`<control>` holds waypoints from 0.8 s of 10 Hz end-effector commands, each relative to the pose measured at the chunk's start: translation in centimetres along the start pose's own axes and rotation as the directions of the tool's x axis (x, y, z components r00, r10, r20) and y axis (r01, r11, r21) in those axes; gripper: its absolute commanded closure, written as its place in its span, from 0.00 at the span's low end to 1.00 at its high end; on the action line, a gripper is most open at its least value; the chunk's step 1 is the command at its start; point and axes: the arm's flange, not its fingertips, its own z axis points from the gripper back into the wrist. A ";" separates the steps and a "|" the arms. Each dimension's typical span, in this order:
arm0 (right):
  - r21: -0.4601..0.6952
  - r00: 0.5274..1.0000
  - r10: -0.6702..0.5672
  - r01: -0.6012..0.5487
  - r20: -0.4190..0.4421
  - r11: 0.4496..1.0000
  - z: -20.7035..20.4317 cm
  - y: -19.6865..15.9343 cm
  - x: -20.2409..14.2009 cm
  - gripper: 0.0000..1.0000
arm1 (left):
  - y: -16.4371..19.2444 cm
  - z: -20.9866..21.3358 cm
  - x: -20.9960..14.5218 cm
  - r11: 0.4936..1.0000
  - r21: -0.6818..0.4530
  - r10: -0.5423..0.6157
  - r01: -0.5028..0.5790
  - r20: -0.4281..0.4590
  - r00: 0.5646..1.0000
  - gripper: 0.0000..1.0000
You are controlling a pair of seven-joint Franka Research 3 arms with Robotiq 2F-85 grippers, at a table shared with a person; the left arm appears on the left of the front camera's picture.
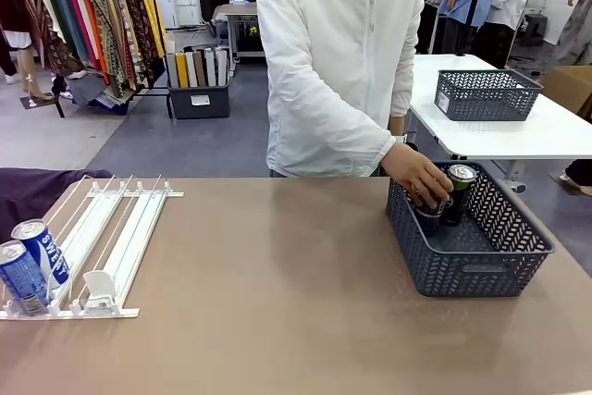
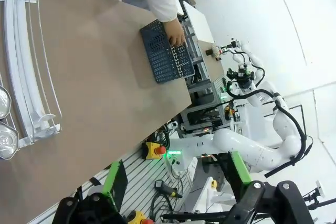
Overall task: Retrieve and store the cans from the dispenser.
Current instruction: Pick up one can from the Automatic Can Dispenser and place it in the middle of the table.
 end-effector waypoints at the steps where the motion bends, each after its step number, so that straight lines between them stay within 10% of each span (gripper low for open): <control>1: 0.019 1.000 0.025 -0.025 0.009 1.000 -0.1 0.1 0.2 0.00 | 0.0 -0.2 0.0 1.000 -0.020 -0.022 0.022 0.006 1.000 0.00; 3: 0.019 1.000 0.025 -0.025 0.009 1.000 -0.1 0.1 0.2 0.00 | -1.4 -1.6 0.8 0.973 0.230 0.015 0.014 -0.121 0.993 0.00; 5: 0.019 1.000 0.025 -0.025 0.009 1.000 -0.1 0.1 0.2 0.00 | -2.9 -3.5 1.2 0.811 0.567 0.022 0.143 -0.273 0.962 0.00; 7: 0.019 1.000 0.025 -0.025 0.009 1.000 -0.1 0.1 0.2 0.00 | -2.2 -6.1 1.2 0.503 0.827 0.069 0.249 -0.326 0.943 0.00; 8: 0.019 1.000 0.025 -0.025 0.009 1.000 -0.1 0.1 0.2 0.00 | -1.9 -7.2 1.5 0.508 0.810 0.069 0.294 -0.378 0.923 0.00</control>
